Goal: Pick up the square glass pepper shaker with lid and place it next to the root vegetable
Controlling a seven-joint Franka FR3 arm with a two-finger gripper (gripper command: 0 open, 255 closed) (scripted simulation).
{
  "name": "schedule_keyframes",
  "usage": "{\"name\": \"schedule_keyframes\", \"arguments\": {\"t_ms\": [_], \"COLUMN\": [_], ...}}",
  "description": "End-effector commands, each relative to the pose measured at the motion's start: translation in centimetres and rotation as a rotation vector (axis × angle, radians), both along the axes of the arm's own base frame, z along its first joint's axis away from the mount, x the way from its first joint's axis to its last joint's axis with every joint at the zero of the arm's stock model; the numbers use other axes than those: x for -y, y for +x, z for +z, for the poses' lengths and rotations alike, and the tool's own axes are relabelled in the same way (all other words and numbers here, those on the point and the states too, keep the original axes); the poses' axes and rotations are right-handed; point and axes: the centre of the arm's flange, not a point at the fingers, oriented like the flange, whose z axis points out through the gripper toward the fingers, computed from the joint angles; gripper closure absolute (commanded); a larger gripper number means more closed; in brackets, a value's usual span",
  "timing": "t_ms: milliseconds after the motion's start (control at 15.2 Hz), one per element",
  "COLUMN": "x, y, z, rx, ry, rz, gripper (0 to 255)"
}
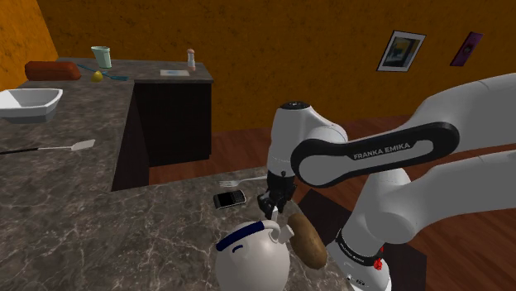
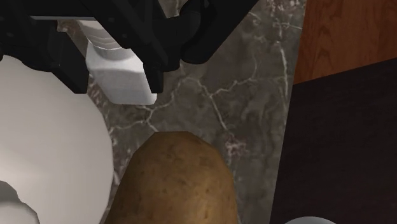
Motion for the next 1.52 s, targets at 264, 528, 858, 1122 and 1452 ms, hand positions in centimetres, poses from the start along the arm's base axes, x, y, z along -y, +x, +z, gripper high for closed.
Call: {"name": "schedule_keyframes", "arguments": {"t_ms": [264,528,858,1122,1452], "x": [0.0,0.0,0.2,0.3,0.3], "y": [0.0,0.0,0.3,0.4,0.4], "z": [-0.1,-0.1,3.8,4.9,4.9], "rx": [0.000,0.000,0.000,0.000,0.000], "ry": [0.000,0.000,0.000,0.000,0.000], "rz": [0.000,0.000,0.000,0.000,0.000], "gripper": [255,0,0,0,0]}}
